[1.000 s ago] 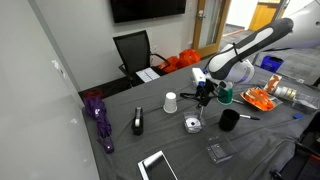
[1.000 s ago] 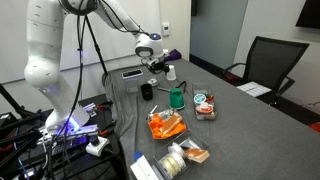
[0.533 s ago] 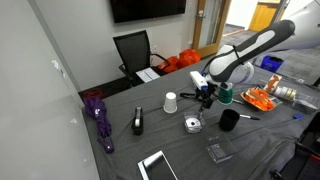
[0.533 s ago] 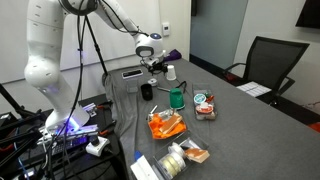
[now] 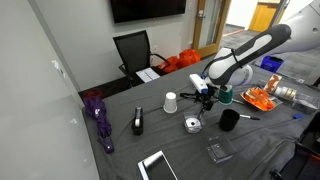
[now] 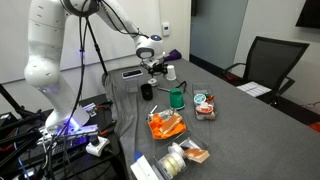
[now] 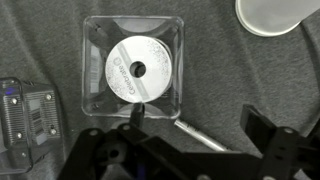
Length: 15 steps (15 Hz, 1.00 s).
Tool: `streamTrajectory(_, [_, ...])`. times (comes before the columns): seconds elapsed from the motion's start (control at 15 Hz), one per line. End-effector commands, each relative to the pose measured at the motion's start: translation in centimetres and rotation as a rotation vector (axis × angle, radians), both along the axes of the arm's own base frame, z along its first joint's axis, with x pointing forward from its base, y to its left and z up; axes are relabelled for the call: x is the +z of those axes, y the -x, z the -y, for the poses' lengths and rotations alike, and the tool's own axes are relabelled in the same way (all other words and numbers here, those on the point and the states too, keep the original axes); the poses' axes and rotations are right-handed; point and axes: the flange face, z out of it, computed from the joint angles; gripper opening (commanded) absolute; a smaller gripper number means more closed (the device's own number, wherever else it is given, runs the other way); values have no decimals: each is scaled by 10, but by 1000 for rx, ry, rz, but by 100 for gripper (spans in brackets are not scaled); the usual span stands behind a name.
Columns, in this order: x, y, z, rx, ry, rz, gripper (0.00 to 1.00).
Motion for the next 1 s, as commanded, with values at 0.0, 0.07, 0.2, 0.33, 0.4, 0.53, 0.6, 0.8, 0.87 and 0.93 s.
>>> streamTrajectory(0.0, [-9,-8,0,7,-14,12,99])
streamTrajectory(0.07, [-13,-10,0,-6,-21,9,74])
streamTrajectory(0.2, [-20,-14,1,-16,-21,10,71])
streamTrajectory(0.33, [-26,-17,2,-18,-19,9,57])
streamTrajectory(0.4, [-28,-18,2,-19,-18,7,50])
streamTrajectory(0.53, [-32,-20,2,-19,-18,3,36])
streamTrajectory(0.6, [-34,-20,2,-18,-17,-1,28])
streamTrajectory(0.8, [-38,-20,1,-17,-15,-5,8])
streamTrajectory(0.87, [-39,-19,1,-17,-15,-7,2])
streamTrajectory(0.93, [-40,-19,1,-17,-14,-7,0])
